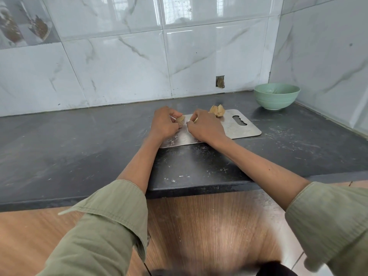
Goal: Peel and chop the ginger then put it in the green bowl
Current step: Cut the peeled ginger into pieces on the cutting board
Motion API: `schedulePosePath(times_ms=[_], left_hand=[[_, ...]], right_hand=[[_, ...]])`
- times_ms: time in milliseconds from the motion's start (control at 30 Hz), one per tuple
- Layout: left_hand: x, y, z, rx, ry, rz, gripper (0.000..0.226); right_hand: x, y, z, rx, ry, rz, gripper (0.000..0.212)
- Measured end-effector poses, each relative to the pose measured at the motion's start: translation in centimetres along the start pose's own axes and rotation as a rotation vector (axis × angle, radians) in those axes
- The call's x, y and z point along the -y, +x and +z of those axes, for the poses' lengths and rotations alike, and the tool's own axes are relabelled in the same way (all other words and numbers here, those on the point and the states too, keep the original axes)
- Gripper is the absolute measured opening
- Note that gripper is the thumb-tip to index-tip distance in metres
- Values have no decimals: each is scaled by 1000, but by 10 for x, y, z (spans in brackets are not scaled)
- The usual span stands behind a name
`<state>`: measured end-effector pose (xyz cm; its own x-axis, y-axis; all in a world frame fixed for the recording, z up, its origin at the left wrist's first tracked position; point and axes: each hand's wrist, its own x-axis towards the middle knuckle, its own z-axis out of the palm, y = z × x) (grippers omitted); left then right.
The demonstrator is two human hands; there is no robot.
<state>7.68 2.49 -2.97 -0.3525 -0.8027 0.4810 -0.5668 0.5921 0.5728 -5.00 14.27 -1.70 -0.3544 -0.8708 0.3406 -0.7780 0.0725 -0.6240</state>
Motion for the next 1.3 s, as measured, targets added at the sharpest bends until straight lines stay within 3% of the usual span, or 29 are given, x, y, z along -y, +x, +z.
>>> schedulePosePath(times_ms=[300, 567, 800, 1300], left_hand=[[-1, 0, -2, 20, 22, 14, 25], [0, -2, -3, -15, -2, -38, 27], [5, -2, -7, -13, -130, -50, 29], [12, -1, -6, -31, -156, -52, 33]], right_hand=[[-3, 2, -2, -30, 31, 56, 27], [-8, 8, -5, 17, 90, 84, 13], [-5, 5, 0, 1, -76, -18, 14], [-5, 1, 9, -54, -220, -143, 11]])
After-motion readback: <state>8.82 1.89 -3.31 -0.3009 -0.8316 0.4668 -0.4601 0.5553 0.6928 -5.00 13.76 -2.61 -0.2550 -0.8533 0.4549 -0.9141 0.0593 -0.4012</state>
